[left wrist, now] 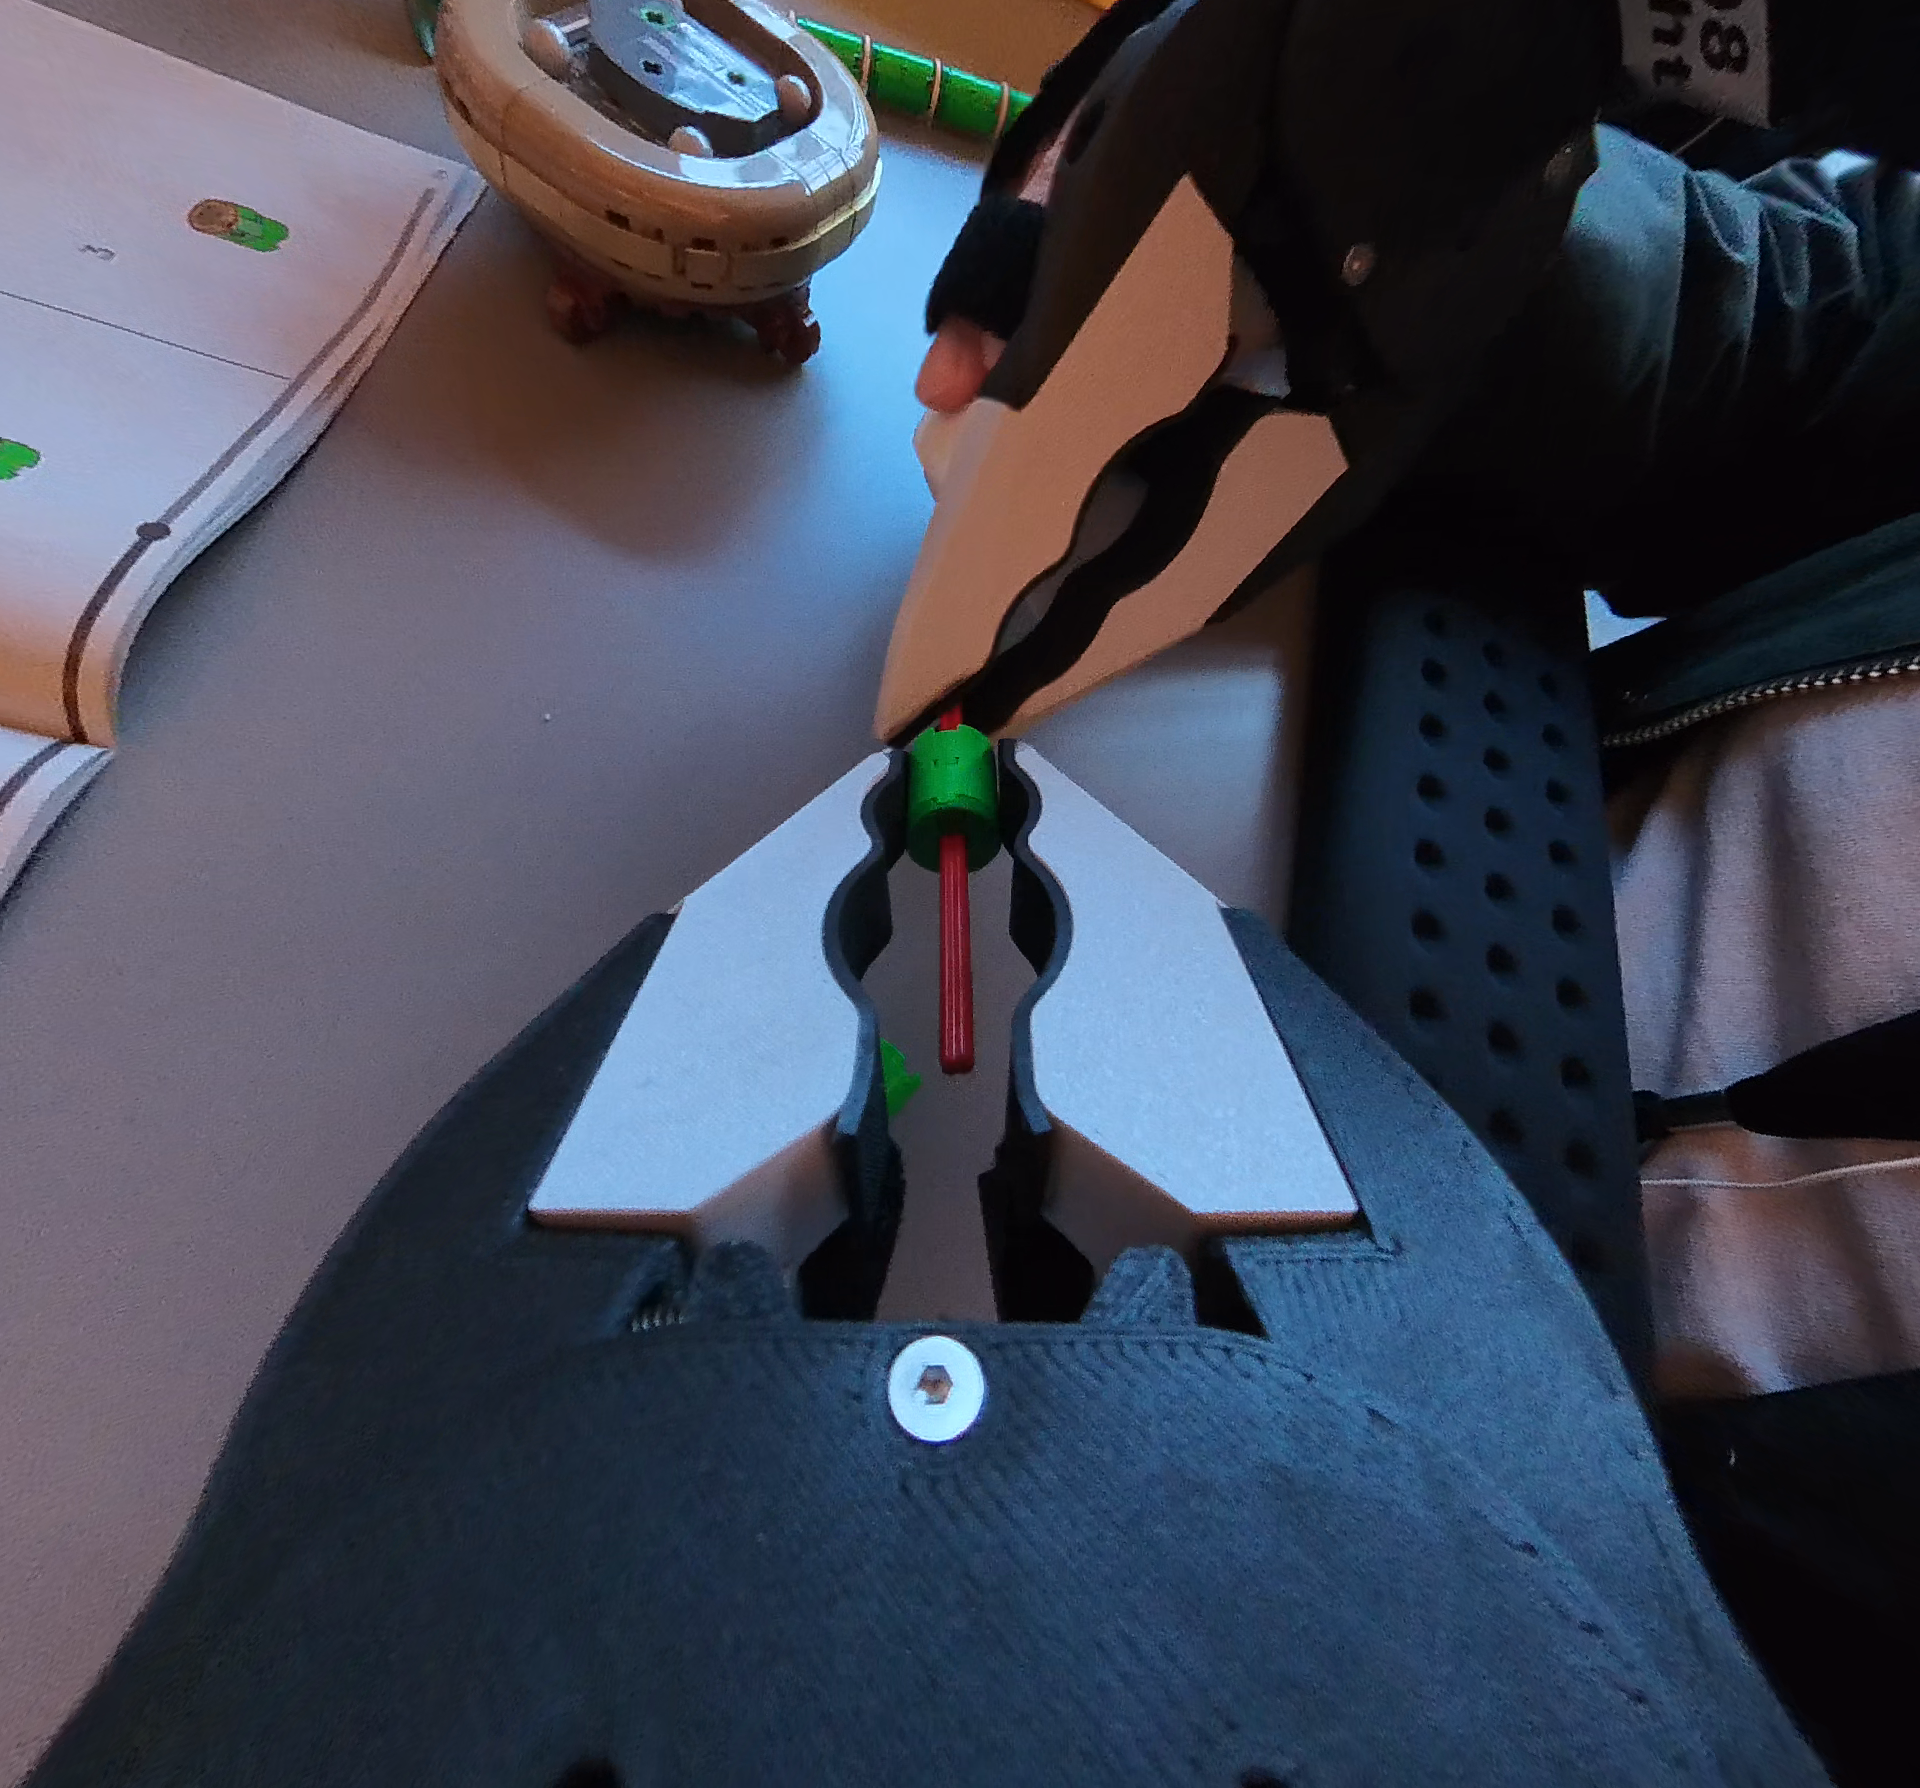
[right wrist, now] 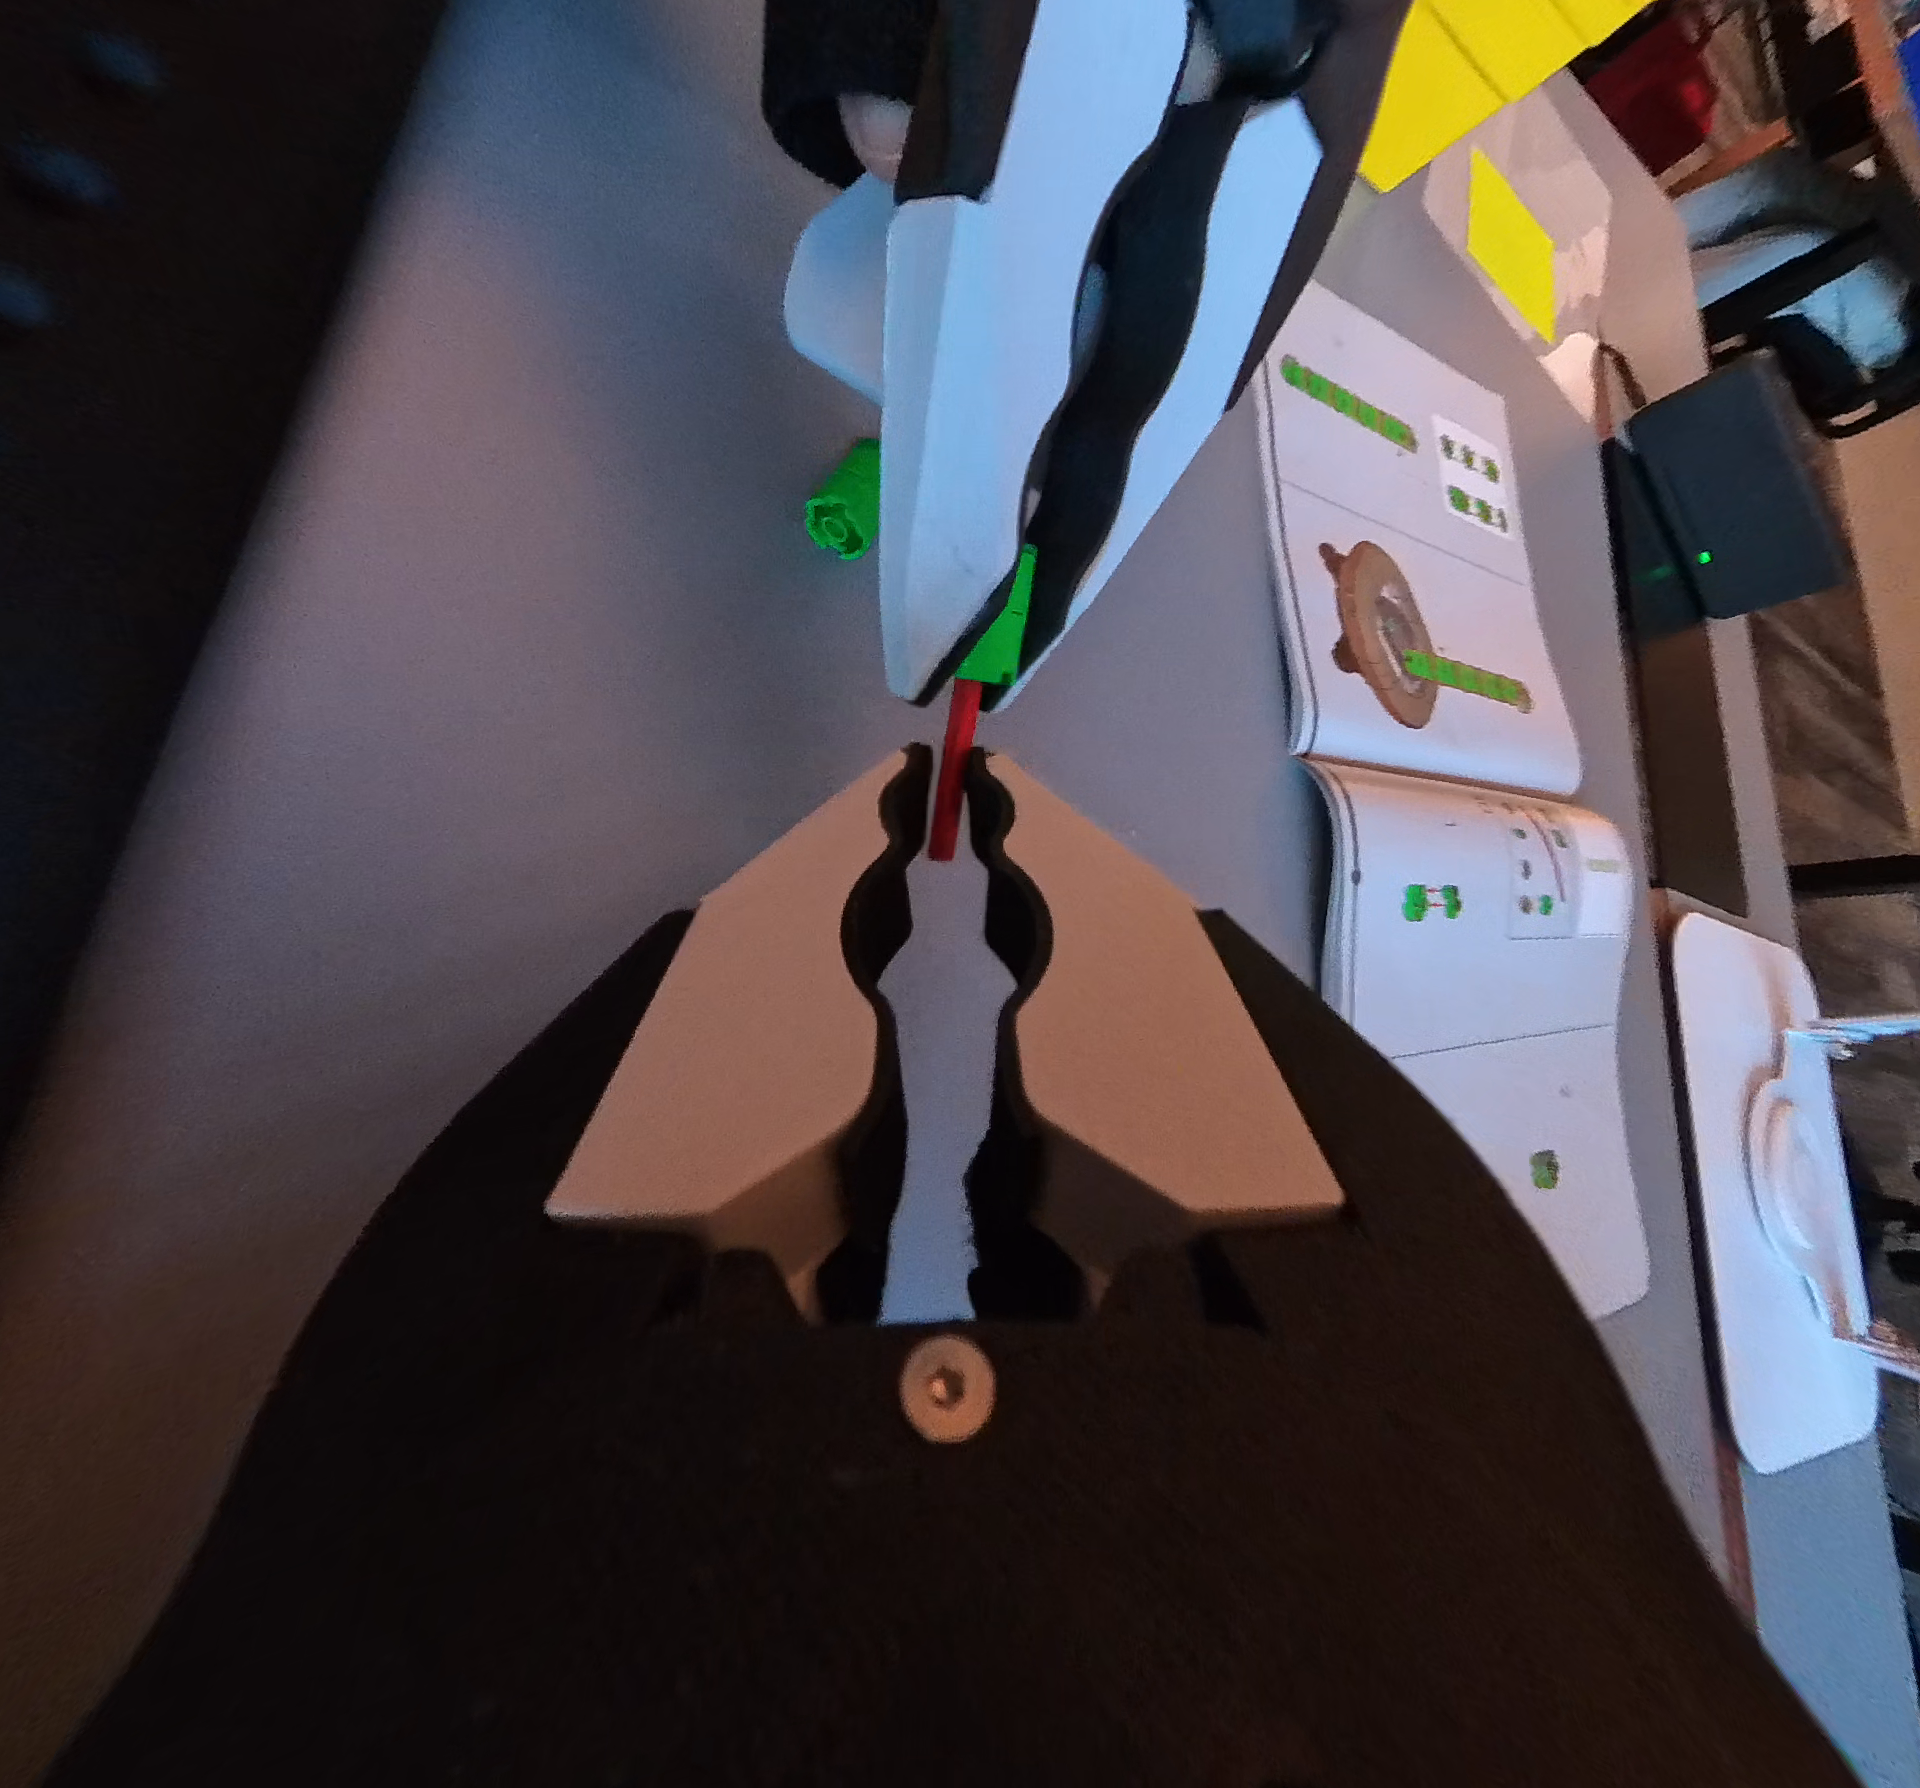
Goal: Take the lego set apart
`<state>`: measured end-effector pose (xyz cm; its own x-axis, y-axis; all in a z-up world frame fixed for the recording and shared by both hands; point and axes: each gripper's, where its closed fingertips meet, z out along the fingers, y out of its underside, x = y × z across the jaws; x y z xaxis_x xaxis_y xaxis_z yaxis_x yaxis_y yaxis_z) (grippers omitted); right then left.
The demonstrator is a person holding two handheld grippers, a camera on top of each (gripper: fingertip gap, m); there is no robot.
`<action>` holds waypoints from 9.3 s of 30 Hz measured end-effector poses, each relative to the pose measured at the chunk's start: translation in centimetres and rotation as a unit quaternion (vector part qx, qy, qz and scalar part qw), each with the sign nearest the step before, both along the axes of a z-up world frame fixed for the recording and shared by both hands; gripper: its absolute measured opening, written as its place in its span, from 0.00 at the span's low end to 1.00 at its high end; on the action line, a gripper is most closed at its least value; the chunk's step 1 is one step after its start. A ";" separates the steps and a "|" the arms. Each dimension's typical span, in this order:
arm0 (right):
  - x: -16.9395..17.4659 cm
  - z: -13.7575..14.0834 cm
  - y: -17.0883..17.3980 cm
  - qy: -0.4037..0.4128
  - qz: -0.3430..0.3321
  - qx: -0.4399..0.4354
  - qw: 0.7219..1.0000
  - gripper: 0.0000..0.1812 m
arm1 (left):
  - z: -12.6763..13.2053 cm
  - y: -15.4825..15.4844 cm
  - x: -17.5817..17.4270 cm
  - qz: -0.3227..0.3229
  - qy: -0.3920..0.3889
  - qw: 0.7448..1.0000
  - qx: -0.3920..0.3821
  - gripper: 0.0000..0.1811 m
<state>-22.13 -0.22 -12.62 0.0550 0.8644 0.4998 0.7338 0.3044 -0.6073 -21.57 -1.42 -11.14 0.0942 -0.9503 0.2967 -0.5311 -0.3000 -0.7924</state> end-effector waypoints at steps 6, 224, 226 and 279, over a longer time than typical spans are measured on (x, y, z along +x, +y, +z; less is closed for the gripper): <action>-0.5 -0.9 0.1 -0.024 -0.008 0.014 1.000 0.02 | -0.7 -0.5 0.1 -0.009 0.018 1.000 -0.002 0.09; -1.5 13.0 -1.0 0.513 0.087 -0.550 0.654 0.01 | 12.5 -0.6 -2.5 0.016 -0.349 0.935 0.066 0.09; -1.5 12.8 -1.0 0.510 0.082 -0.552 0.655 0.01 | 12.5 -0.5 -2.8 0.016 -0.349 0.934 0.074 0.09; 0.9 4.8 0.8 0.317 -0.096 -0.484 0.810 0.01 | 0.3 4.0 -5.4 0.046 -0.005 0.991 0.126 0.36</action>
